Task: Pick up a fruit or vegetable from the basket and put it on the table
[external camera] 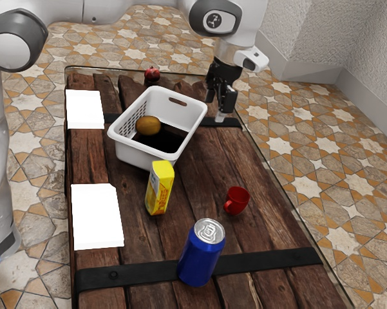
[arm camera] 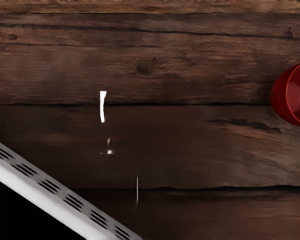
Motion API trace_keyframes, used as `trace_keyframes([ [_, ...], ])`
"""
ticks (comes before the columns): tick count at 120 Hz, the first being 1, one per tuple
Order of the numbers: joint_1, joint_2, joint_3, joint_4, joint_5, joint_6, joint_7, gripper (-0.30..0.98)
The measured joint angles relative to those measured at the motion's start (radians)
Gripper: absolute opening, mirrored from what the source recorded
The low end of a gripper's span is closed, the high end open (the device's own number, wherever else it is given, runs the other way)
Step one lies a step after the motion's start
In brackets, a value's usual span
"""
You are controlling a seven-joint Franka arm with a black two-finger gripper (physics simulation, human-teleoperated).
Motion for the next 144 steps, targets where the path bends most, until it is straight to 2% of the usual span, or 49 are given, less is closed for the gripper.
trace_keyframes([
  [8,-0.012,0.024,0.011,0.116,0.011,0.005,0.007,0.68],
  [18,-0.011,0.034,0.016,0.163,0.020,0.010,0.015,0.69],
  [42,0.020,0.036,0.018,0.176,0.031,0.017,0.030,0.69],
  [83,0.010,0.044,0.117,0.161,0.039,-0.032,0.048,0.69],
  [98,0.024,0.029,0.137,0.058,0.038,0.030,0.053,0.69],
  [124,0.007,-0.170,0.140,-0.244,0.073,0.153,0.083,0.69],
  [144,-0.003,-0.237,0.185,-0.387,0.097,0.235,0.172,0.69],
])
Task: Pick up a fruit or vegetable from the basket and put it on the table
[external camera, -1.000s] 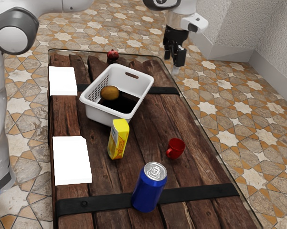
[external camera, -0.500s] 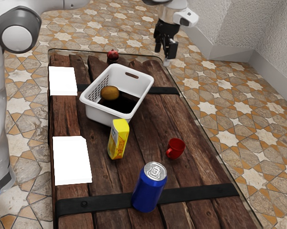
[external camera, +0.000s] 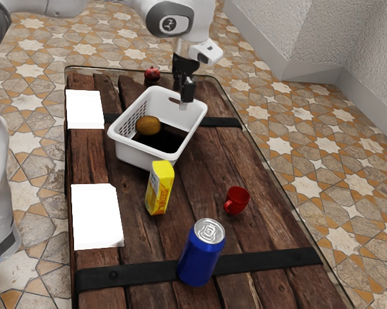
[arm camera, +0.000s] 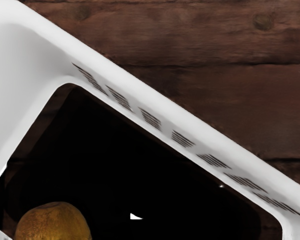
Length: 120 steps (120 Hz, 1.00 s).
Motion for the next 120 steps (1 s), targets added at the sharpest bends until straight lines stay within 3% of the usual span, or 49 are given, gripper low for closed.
trace_keyframes([
  [53,-0.026,-0.081,0.103,-0.214,0.036,0.144,0.226,0.69],
  [120,-0.062,-0.088,0.204,-0.300,0.050,0.229,0.372,0.69],
])
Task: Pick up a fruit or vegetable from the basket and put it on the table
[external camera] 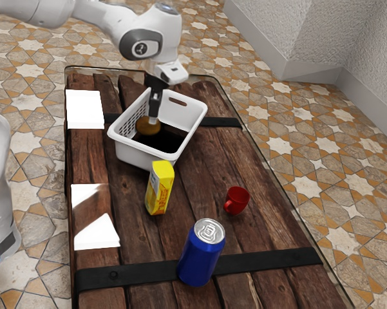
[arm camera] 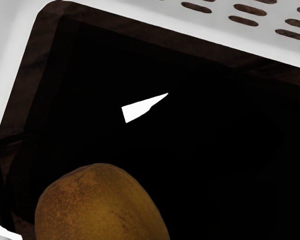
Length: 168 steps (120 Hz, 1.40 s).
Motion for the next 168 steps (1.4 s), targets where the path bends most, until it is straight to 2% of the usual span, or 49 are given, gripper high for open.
trace_keyframes([
  [58,-0.007,0.013,0.038,-0.022,0.018,0.038,0.059,0.69],
  [77,-0.097,0.025,0.149,-0.019,0.026,0.046,0.071,0.69],
  [120,-0.123,0.074,0.198,-0.026,0.030,0.084,0.088,0.68],
  [134,-0.124,0.091,0.201,-0.032,0.030,0.100,0.091,0.63],
  [150,-0.124,0.102,0.210,-0.037,0.029,0.118,0.094,0.47],
  [168,-0.136,0.071,0.219,-0.038,0.028,0.128,0.092,0.36],
])
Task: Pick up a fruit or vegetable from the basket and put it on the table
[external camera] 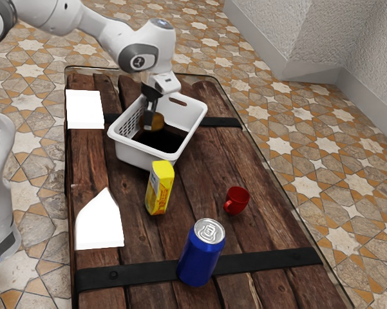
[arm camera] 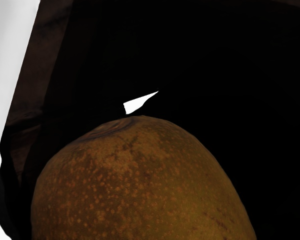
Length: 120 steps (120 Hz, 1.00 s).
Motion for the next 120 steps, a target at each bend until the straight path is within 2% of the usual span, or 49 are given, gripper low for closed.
trace_keyframes([
  [28,-0.031,-0.146,-0.034,0.007,0.001,-0.010,-0.005,0.34],
  [48,-0.034,-0.150,-0.172,0.089,-0.024,-0.030,-0.008,0.34],
  [58,-0.035,-0.104,-0.250,0.156,-0.058,-0.039,-0.009,0.34],
  [68,-0.053,-0.032,-0.285,0.227,-0.090,-0.045,-0.010,0.34],
  [99,-0.092,0.225,-0.334,0.450,-0.163,-0.061,-0.013,0.30],
  [120,-0.134,0.269,-0.338,0.482,-0.184,-0.064,-0.015,0.30],
])
